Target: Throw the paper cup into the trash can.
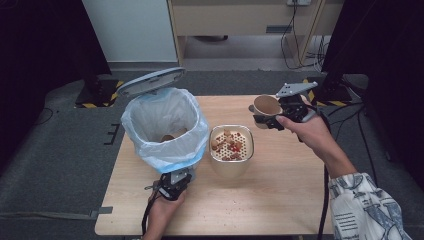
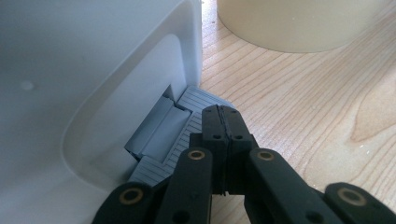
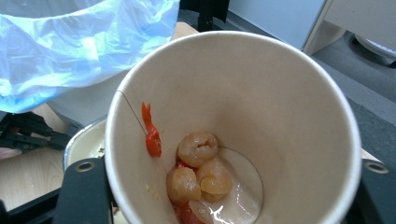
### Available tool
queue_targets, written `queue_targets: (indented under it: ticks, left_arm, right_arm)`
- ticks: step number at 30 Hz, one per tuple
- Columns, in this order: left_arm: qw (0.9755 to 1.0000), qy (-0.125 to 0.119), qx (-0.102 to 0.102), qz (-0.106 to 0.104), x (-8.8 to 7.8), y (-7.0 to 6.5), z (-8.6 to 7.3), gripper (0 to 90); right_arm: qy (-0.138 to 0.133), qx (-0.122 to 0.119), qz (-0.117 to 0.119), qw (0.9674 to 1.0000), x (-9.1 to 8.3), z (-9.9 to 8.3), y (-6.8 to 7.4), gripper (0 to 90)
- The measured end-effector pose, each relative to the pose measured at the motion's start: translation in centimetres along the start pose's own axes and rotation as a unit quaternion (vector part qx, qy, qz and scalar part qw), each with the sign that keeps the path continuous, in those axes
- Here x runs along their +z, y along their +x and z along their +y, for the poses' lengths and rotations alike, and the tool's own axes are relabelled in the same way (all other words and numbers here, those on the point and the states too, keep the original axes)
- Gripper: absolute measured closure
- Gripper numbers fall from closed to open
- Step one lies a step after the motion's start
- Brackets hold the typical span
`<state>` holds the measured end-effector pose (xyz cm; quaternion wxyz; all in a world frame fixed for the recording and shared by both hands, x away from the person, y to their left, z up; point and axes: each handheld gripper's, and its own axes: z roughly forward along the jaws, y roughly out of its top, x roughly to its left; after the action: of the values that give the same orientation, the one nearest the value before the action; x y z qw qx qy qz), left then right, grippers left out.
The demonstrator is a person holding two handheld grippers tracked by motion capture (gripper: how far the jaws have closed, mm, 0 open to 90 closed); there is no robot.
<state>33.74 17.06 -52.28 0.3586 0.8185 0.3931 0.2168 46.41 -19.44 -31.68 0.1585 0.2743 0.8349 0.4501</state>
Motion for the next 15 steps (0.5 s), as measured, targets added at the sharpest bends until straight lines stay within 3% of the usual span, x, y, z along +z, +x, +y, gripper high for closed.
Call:
queue_targets:
  ticks: [15]
  left_arm:
    - [1.0000, 0.001, -0.001, 0.003, 0.0, 0.0, 0.0, 89.0]
  right_arm:
    - [-0.009, 0.010, 0.022, 0.9997, 1.3, 1.5, 1.3, 31.0]
